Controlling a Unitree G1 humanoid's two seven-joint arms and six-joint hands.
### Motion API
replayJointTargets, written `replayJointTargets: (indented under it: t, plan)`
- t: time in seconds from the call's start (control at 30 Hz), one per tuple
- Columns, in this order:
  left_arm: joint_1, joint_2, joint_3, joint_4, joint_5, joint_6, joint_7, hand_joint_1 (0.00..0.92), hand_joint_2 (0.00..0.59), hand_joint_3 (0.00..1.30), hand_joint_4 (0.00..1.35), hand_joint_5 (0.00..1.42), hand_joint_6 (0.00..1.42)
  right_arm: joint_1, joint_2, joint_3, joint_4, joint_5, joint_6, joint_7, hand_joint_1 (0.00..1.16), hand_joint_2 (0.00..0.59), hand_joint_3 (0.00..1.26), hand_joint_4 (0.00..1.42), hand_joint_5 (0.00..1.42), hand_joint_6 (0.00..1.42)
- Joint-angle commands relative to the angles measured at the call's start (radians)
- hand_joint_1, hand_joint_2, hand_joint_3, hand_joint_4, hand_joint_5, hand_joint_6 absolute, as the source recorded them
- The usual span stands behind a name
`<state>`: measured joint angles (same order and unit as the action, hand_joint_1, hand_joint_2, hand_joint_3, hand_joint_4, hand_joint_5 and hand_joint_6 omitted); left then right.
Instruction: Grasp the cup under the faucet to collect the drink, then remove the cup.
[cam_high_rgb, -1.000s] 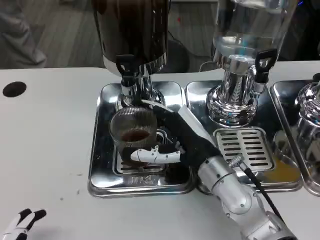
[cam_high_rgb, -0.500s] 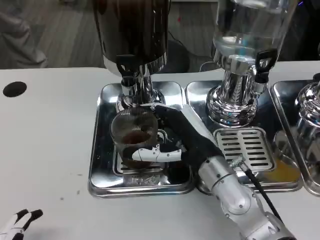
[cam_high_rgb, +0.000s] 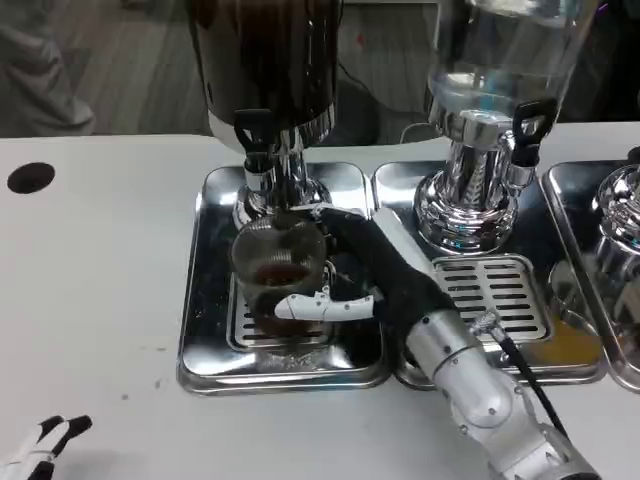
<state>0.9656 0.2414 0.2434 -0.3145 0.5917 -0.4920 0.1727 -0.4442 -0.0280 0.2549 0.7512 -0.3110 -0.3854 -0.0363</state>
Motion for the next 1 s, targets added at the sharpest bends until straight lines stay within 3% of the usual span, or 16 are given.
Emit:
replayJointTargets:
  t: [0.03, 0.6, 1.0]
  plan:
    - [-0.01, -0.001, -0.013, -0.003, 0.0, 0.015, -0.011, 0.0, 0.054, 0.19, 0.09, 0.12, 0.39, 0.02, -0.022, -0.021, -0.035, 0.022, -0.02, 0.012, 0.84, 0.116, 0.45, 0.49, 0.43, 0.28]
    - [-0.059, 0.003, -0.049, 0.001, 0.016, 0.038, -0.028, 0.0, 0.055, 0.19, 0.09, 0.12, 0.4, 0.169, -0.095, -0.079, -0.343, 0.085, 0.062, 0.117, 0.83, 0.116, 0.46, 0.49, 0.43, 0.28]
    - [-0.071, 0.007, -0.077, -0.004, 0.027, 0.055, -0.024, 0.0, 0.05, 0.17, 0.09, 0.12, 0.41, 0.255, -0.131, -0.093, -0.515, 0.101, 0.117, 0.176, 0.83, 0.116, 0.47, 0.49, 0.43, 0.28]
